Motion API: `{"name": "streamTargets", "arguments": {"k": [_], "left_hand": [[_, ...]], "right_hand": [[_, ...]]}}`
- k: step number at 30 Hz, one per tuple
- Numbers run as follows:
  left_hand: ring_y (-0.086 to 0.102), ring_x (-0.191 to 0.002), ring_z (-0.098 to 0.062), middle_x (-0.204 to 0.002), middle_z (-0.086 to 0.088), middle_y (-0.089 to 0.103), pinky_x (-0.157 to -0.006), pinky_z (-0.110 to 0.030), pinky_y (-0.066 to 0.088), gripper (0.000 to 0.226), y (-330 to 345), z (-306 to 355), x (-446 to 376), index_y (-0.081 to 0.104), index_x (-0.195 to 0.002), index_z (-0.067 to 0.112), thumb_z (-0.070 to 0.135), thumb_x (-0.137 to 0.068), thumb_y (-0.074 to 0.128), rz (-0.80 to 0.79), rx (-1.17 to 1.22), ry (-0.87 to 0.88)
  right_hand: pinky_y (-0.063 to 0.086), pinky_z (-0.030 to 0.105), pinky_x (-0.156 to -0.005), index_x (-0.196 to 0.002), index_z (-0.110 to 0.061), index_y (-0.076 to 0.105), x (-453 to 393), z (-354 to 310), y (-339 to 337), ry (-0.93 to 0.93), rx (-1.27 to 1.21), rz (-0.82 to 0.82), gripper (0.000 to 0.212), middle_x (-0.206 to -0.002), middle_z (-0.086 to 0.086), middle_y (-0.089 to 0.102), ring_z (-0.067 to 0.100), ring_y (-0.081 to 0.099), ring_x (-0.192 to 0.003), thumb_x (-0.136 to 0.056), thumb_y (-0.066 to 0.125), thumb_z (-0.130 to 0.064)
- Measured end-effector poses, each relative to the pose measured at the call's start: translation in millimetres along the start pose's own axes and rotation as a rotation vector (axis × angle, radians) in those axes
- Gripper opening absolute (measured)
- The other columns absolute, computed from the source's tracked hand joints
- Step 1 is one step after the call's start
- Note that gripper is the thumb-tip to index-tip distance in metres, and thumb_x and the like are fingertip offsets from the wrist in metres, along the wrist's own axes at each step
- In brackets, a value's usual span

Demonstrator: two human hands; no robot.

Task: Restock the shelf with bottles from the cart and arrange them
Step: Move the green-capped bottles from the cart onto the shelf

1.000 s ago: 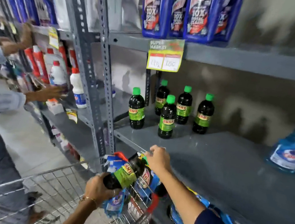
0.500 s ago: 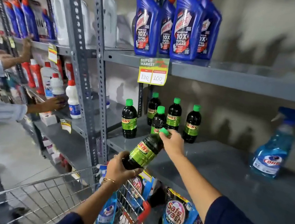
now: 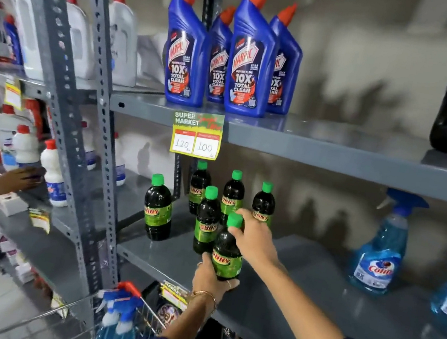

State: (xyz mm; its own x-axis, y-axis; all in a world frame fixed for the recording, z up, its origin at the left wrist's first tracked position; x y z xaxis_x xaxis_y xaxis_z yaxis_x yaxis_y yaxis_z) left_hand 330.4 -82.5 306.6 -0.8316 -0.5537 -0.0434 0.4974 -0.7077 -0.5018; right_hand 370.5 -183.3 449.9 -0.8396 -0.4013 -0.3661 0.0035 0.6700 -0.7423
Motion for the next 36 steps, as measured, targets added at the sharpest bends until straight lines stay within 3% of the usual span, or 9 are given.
{"name": "streamTargets", "arguments": {"k": [3, 9, 14, 16, 19, 23, 26, 30, 36], "left_hand": [[0.053, -0.111, -0.033, -0.119, -0.014, 0.055, -0.090, -0.037, 0.045, 0.077, 8, 3, -13, 0.038, -0.116, 0.006, 0.030, -0.058, 0.083, -0.031, -0.008, 0.010], [0.059, -0.098, -0.028, -0.096, -0.002, 0.055, -0.079, -0.030, 0.045, 0.064, 16, 2, -25, 0.036, -0.091, 0.019, 0.024, -0.052, 0.087, -0.071, 0.097, 0.019], [0.062, -0.098, -0.028, -0.104, -0.011, 0.066, -0.083, -0.031, 0.048, 0.051, 15, -12, -23, 0.046, -0.096, 0.011, 0.010, -0.061, 0.082, -0.119, 0.148, 0.006], [0.063, -0.096, -0.025, -0.106, -0.015, 0.065, -0.084, -0.027, 0.048, 0.048, 9, -19, -22, 0.050, -0.100, 0.004, 0.000, -0.063, 0.080, -0.139, 0.220, -0.020], [0.059, -0.086, -0.018, -0.103, -0.017, 0.066, -0.082, -0.026, 0.048, 0.045, -15, -30, -19, 0.055, -0.103, -0.002, -0.004, -0.064, 0.077, -0.095, 0.225, -0.031], [0.058, -0.071, -0.016, -0.077, -0.004, 0.064, -0.062, -0.017, 0.043, 0.026, -70, -53, -10, 0.062, -0.087, 0.005, 0.003, -0.066, 0.077, 0.085, 0.099, -0.013], [0.063, -0.074, -0.021, -0.080, -0.011, 0.070, -0.061, -0.015, 0.044, 0.019, -105, -80, -4, 0.064, -0.083, 0.002, 0.002, -0.068, 0.074, 0.149, 0.034, -0.024], [0.068, -0.087, -0.031, -0.090, -0.022, 0.072, -0.080, -0.043, 0.054, 0.024, -144, -117, 5, 0.064, -0.089, -0.004, 0.003, -0.069, 0.075, 0.184, -0.020, -0.075], [0.067, -0.086, -0.029, -0.091, -0.020, 0.072, -0.070, -0.031, 0.046, 0.025, -180, -186, 20, 0.066, -0.087, -0.001, 0.003, -0.064, 0.077, 0.226, -0.077, -0.247]], "right_hand": [[0.046, 0.033, -0.083, -0.122, -0.020, 0.049, -12, 7, -2, 0.000, 0.027, -0.005, 0.039, -0.111, 0.011, 0.068, 0.031, 0.060, -0.105, -0.085, 0.063, -0.024], [0.046, 0.035, -0.077, -0.124, -0.022, 0.046, -19, 15, 0, -0.013, 0.086, 0.029, 0.039, -0.105, 0.013, 0.069, 0.032, 0.062, -0.099, -0.088, 0.059, -0.024], [0.047, 0.039, -0.078, -0.128, -0.025, 0.044, -11, 21, -1, -0.016, 0.029, 0.074, 0.039, -0.107, 0.014, 0.068, 0.036, 0.060, -0.099, -0.090, 0.055, -0.021], [0.047, 0.041, -0.084, -0.132, -0.023, 0.043, -4, 20, 0, -0.013, 0.022, 0.113, 0.042, -0.119, 0.015, 0.063, 0.037, 0.058, -0.107, -0.091, 0.054, -0.020], [0.037, 0.042, -0.105, -0.136, -0.015, 0.041, 11, 8, -2, -0.058, 0.052, 0.264, 0.048, -0.149, 0.013, 0.034, 0.033, 0.038, -0.132, -0.090, 0.055, -0.017], [0.051, 0.044, -0.082, -0.118, -0.008, 0.057, 33, -31, 10, -0.230, 0.214, 0.445, 0.044, -0.129, 0.016, 0.055, 0.036, 0.059, -0.100, -0.077, 0.070, -0.012], [0.053, 0.040, -0.075, -0.104, -0.004, 0.062, 43, -56, 41, -0.330, 0.169, 0.366, 0.033, -0.110, 0.016, 0.064, 0.035, 0.063, -0.086, -0.073, 0.072, -0.005], [0.056, 0.040, -0.073, -0.099, -0.001, 0.063, 56, -84, 92, -0.441, 0.112, 0.184, 0.025, -0.100, 0.016, 0.066, 0.035, 0.065, -0.084, -0.075, 0.069, -0.001], [0.054, 0.043, -0.076, -0.108, -0.004, 0.059, 68, -104, 179, -0.424, 0.018, -0.096, 0.026, -0.110, 0.015, 0.063, 0.036, 0.061, -0.096, -0.082, 0.060, -0.006]]}}
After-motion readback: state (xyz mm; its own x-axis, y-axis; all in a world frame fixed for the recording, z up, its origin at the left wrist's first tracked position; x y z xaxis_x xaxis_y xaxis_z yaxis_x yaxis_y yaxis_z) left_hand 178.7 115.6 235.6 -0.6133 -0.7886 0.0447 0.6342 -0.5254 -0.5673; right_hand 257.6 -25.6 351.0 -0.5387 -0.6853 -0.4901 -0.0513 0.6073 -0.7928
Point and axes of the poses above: each hand's wrist, its own x-axis away from the middle knuckle, its own y-axis out of the palm, z = x × y, the point moved 9 cm from there along -x, towards the middle knuckle
